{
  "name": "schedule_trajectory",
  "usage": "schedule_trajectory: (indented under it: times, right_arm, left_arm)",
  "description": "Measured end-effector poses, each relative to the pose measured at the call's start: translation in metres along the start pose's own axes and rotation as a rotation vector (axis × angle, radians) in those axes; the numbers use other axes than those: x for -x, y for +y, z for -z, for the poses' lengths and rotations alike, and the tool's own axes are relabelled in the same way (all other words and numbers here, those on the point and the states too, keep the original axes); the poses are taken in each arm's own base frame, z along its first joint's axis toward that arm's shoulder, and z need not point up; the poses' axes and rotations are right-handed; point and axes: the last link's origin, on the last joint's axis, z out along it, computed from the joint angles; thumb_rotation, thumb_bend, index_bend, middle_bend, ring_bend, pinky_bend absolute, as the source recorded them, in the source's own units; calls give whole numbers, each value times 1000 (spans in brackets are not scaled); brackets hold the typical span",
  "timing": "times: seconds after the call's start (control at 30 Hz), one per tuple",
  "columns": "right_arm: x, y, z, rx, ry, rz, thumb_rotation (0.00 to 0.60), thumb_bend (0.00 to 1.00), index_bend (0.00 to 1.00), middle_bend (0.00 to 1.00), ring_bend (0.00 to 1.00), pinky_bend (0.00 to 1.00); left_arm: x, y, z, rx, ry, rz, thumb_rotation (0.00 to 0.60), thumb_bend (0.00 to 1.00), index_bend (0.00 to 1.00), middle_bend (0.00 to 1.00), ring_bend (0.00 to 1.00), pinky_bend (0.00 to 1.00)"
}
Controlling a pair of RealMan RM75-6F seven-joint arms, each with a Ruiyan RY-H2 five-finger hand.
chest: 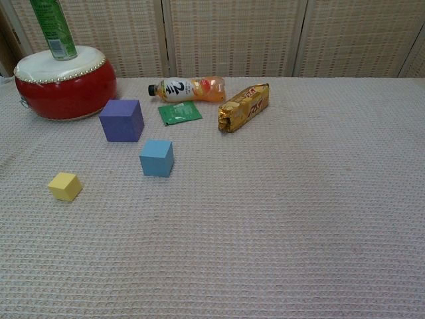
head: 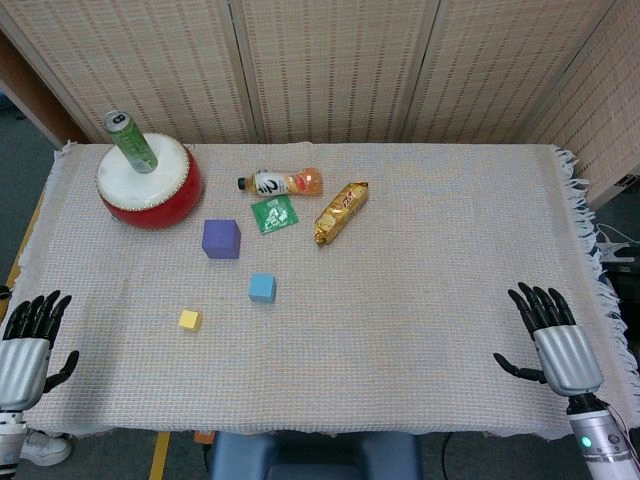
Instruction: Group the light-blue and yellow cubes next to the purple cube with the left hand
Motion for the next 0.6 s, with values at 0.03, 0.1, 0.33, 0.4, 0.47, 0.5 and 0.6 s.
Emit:
schedule_trajectory:
  times: [0.03, 0.1, 0.33, 0.4, 0.47, 0.5, 0.6]
  right_arm:
    - [0, 1, 0, 1, -1, -2, 342, 0, 0, 0, 0, 0]
    - [-1, 1, 1, -1, 1, -3, 342, 0, 0, 0, 0, 0]
    - [-11, 1, 9, -2, 44, -9, 342, 0, 0, 0, 0, 0]
    - [-12, 2, 9, 0, 46, -12, 343, 0, 0, 0, 0, 0]
    - [-12, 3, 9, 0, 46, -14, 342, 0, 0, 0, 0, 0]
    - [-13, 3, 9, 0, 46, -14, 342, 0, 0, 0, 0, 0]
    - [-14, 3, 9, -1, 49, -19, 342, 0, 0, 0, 0, 0]
  left_arm:
    - [0, 1, 0, 2, 0, 0, 600, 362, 0, 0, 0, 74]
    - [1, 3, 0, 13, 0, 2, 600, 362, 0, 0, 0, 77]
    - [5, 24, -8, 74, 36, 11, 600, 364, 0, 555, 622, 812]
    - [5, 33, -12, 100, 33, -11, 600, 364, 0, 749, 822, 945]
    - [5, 47, -17, 133, 13, -26, 600, 367, 0, 848, 905, 984]
    - [4, 54, -19, 147, 3, -29, 600, 368, 0, 880, 929, 992]
    - [3, 74, -27, 188, -29, -30, 600, 379, 41, 1000, 1000, 1000]
